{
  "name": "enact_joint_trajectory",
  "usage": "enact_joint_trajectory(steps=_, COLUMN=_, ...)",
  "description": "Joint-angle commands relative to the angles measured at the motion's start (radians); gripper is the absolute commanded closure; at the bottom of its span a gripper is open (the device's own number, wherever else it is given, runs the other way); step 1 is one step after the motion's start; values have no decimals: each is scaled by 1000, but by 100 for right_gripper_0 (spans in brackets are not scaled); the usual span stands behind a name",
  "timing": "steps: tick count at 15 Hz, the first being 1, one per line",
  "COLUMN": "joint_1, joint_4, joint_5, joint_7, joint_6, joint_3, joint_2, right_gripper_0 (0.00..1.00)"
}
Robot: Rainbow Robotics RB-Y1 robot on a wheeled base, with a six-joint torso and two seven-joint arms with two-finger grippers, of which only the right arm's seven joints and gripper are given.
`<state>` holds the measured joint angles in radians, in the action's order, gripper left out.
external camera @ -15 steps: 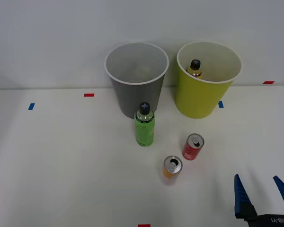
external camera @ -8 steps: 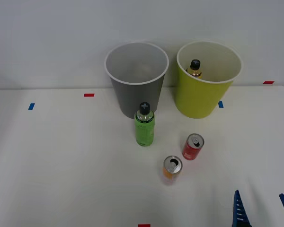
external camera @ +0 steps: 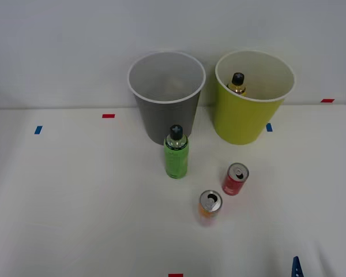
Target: Put cans in the gray bin, plastic bottles in the light green bin
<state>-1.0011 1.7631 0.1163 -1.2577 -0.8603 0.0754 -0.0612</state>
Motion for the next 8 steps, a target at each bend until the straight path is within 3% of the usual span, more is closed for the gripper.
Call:
enact_joint_trajectory(steps=1, joint_1=-31, joint_4=-7, joint_5=-23, joint_7=-118, joint_6=-28, joint_3=43, joint_2=15, right_gripper_0=0)
enact_joint_trajectory(steps=3, joint_1=-33, joint_4=-19, joint_5=-69, joint_7=-187, joint_6=-26, joint_3=70, joint_2=14, right_gripper_0=0)
enact_joint_trajectory(steps=8, joint_1=-36, joint_4=-20, joint_5=-66, joint_7=-181, joint_6=-28, joint_3=76, joint_2=11, right_gripper_0=0)
